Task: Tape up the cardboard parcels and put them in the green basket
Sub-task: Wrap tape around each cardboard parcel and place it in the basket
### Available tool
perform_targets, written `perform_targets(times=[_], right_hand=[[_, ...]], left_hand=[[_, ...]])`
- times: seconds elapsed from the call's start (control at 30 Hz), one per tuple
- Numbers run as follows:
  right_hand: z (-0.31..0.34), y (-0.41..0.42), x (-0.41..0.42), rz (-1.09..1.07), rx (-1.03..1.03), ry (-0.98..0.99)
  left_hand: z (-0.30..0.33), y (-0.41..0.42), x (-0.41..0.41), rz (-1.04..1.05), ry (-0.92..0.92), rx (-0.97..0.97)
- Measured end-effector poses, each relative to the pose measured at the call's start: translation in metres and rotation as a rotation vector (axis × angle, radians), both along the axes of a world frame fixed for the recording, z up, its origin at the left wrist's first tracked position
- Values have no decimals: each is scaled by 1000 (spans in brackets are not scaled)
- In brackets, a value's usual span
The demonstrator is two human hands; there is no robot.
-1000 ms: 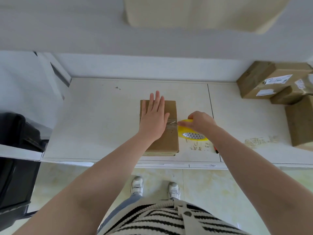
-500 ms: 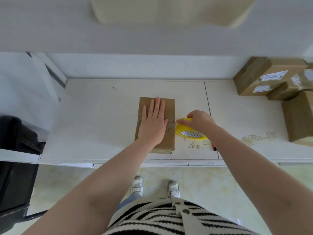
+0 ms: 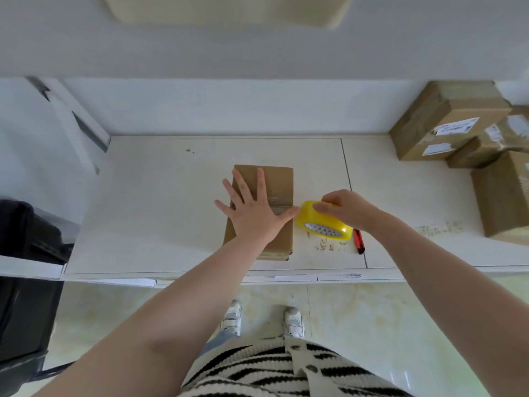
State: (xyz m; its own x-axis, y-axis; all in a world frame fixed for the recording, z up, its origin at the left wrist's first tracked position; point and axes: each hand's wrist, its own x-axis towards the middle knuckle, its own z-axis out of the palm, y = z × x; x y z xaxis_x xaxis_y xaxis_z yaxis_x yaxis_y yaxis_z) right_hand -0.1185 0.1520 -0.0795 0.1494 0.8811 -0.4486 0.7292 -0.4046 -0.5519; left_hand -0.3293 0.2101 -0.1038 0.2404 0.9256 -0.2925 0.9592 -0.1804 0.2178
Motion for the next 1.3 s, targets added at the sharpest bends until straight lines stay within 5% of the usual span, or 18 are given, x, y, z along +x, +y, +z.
perform_targets(times=[0.17,0.37,0.67,1.3], right_hand=[[13,1,3,-27,-42,-397],[28,8,-16,-43,-29,-313],[65,40,-57,36,24,-450],[92,52,-67,129,-81,-537]], left_hand=[[5,3,-1,1,-5,-53],[14,17,-19,121,-127,-188],[21,42,-60,283,-410,-423],[15,27,-59,377,-776,-549]])
